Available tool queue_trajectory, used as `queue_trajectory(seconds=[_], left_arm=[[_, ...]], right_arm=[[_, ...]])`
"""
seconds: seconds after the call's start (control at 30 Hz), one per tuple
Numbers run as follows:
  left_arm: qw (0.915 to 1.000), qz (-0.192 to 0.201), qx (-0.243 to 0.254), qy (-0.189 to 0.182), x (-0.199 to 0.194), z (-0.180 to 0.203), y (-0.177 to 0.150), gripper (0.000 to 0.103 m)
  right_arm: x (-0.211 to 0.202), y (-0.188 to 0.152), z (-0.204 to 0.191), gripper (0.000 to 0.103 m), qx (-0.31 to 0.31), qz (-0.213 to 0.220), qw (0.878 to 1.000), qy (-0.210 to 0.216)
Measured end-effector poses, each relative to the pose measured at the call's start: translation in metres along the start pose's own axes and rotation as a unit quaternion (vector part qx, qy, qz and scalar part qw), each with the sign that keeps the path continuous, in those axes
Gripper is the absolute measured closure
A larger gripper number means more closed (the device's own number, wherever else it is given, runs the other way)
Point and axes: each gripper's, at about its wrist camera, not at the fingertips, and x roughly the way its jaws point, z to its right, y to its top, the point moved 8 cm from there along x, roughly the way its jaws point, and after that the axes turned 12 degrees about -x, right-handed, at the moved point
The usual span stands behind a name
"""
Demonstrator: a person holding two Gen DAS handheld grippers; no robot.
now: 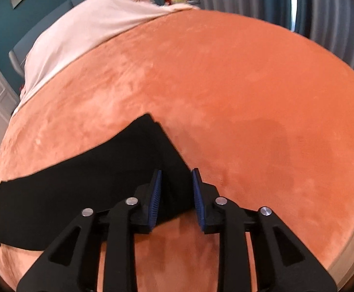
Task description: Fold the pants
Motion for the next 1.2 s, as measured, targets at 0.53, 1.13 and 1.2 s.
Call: queue_trajectory(seconds=[0.53, 1.13, 1.2], left_arm=[[0.9373, -0.045, -0.319, -0.134, 0.073, -0.186, 0.093, 0.006], [0.9631, -0.005, -0.257, -0.078, 0.068, -0.161, 0.133, 0.092], [0.9668, 0.0, -0.241, -0.084, 0.048, -0.158, 0.134, 0.092]], right_arm=[[-0.008, -0.049, -0.034, 0.034, 0.114, -0.031, 0.99, 0.083], [0.009, -0.008, -0.021, 0.093, 0.246, 0.011, 0.96, 0.133], [-0.008, -0.003, -0.018, 0.093, 0.238, 0.015, 0.96, 0.143]])
